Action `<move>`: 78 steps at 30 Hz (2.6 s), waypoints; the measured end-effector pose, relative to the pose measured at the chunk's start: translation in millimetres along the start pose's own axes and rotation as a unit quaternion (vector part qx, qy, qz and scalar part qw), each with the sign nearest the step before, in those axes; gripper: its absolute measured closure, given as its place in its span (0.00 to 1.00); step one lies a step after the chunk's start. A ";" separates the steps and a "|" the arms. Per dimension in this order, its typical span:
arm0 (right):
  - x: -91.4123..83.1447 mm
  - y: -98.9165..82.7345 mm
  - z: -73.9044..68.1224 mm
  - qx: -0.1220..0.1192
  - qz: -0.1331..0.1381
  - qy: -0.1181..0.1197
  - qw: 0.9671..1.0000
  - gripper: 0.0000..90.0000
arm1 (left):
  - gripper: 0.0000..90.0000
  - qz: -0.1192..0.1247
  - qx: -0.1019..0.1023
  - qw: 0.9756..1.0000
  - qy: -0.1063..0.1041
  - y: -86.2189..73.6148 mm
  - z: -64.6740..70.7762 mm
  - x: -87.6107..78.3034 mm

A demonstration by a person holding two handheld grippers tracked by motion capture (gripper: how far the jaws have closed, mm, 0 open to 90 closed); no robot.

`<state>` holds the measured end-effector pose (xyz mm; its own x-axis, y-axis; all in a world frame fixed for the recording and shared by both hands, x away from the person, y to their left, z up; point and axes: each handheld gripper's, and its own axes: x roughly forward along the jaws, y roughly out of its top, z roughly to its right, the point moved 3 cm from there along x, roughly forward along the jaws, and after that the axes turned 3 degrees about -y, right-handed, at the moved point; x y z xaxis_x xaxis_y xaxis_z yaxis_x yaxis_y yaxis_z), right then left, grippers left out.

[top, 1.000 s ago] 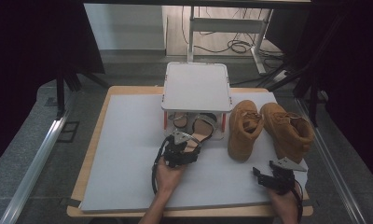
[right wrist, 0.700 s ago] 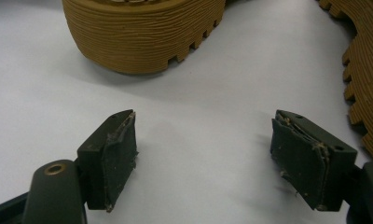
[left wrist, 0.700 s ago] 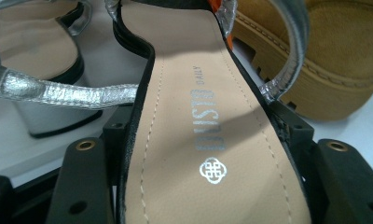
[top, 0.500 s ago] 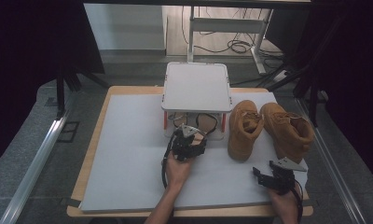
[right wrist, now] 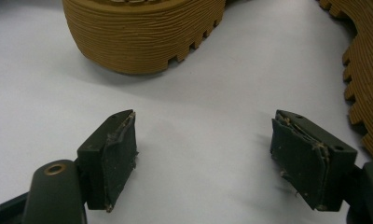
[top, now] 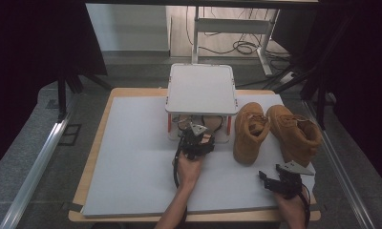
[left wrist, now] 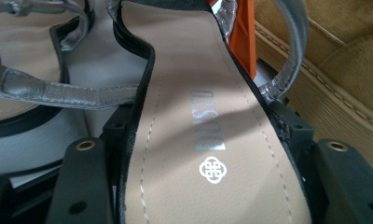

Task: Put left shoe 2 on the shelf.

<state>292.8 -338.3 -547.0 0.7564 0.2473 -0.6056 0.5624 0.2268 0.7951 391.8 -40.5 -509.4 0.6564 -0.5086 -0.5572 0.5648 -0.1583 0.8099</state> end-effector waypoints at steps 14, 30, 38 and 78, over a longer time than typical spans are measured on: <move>0.0 0.0 0.0 0.000 0.000 0.000 1.000 0.25 | 0.44 -0.005 -0.018 0.999 0.033 7.8 -2.0 24.2; 0.0 0.0 0.0 0.000 0.000 0.001 1.000 0.25 | 0.43 -0.019 -0.022 0.998 0.063 16.3 -2.2 46.3; 0.0 0.0 0.1 0.000 0.000 0.001 1.000 0.25 | 0.43 -0.018 -0.024 0.997 0.067 14.0 -2.3 52.3; -0.2 -0.4 0.0 -0.001 0.001 0.001 1.000 0.25 | 0.41 -0.004 0.011 1.000 0.001 -7.2 -4.5 -17.0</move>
<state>292.5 -338.4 -547.2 0.7568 0.2499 -0.6040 0.5599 0.2290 0.7963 378.9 -26.9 -506.6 0.6528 -0.5053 -0.5644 0.5592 -0.1811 0.8090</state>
